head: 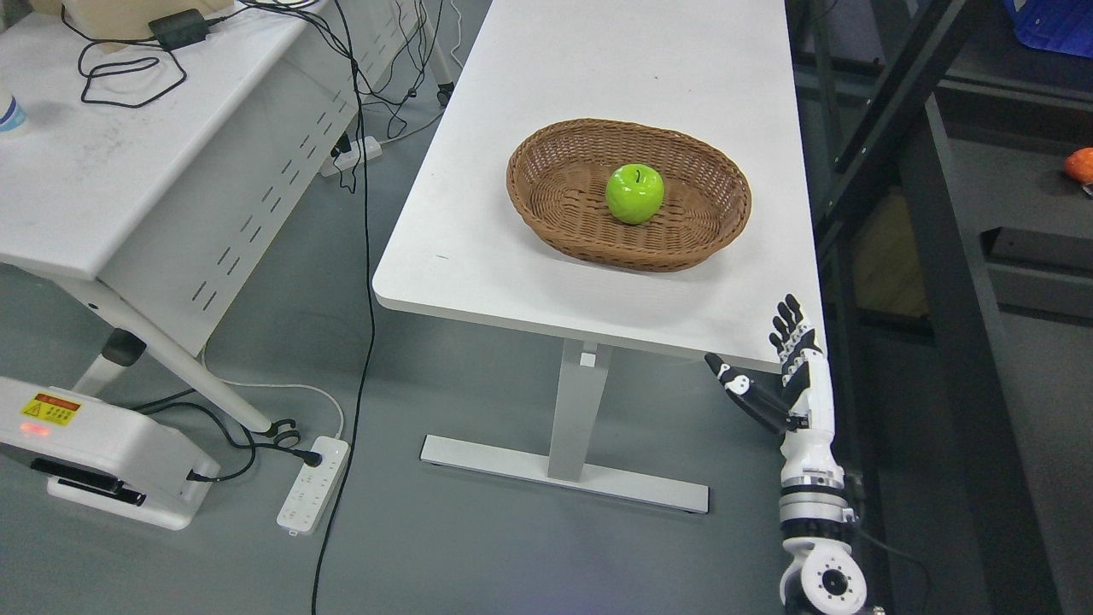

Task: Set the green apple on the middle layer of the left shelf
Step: 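Raise the right hand and move it toward the green apple in the basket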

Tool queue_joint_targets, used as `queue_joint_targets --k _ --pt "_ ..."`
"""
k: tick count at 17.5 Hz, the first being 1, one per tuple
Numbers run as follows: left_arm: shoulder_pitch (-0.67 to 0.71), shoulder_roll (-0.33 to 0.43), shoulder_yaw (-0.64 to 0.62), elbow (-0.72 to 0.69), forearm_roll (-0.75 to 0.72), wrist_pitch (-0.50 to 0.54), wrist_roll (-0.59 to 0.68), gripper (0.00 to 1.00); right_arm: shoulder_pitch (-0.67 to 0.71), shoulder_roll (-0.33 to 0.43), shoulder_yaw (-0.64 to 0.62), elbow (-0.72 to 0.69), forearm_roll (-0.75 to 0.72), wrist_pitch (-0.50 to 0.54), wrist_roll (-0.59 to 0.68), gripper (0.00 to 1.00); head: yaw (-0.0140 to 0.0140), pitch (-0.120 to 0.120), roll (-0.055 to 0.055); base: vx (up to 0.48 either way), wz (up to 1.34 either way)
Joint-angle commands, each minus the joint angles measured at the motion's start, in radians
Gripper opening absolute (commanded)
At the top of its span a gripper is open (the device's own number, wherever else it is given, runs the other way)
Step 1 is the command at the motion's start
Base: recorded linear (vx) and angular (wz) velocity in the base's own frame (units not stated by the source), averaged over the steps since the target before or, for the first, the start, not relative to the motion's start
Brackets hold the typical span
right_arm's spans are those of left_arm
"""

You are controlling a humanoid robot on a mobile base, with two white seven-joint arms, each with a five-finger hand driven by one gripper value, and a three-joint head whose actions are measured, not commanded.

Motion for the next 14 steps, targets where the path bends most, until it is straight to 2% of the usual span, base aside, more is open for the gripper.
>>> queue_joint_targets --k 1,8,12,14 --pt "-0.021 0.017 0.000 0.000 0.000 -0.001 -0.001 1.00 0.001 -0.017 -0.005 -0.006 -0.001 0.000 0.001 1.00 0.0000 0.000 0.000 0.000 0.00" --pt "-0.021 0.017 0.000 0.000 0.001 -0.001 -0.001 1.00 -0.005 -0.017 -0.013 -0.009 -0.078 -0.010 0.004 1.00 0.0000 0.000 0.000 0.000 0.00" --pt "-0.021 0.017 0.000 0.000 0.001 -0.001 -0.001 1.00 -0.006 -0.018 -0.111 -0.058 -0.076 -0.122 0.007 1.00 0.0000 0.000 0.000 0.000 0.00" --pt "-0.021 0.017 0.000 0.000 0.000 -0.001 -0.001 1.00 -0.020 -0.066 -0.148 -0.057 -0.074 -0.118 0.007 1.00 0.0000 0.000 0.000 0.000 0.00"
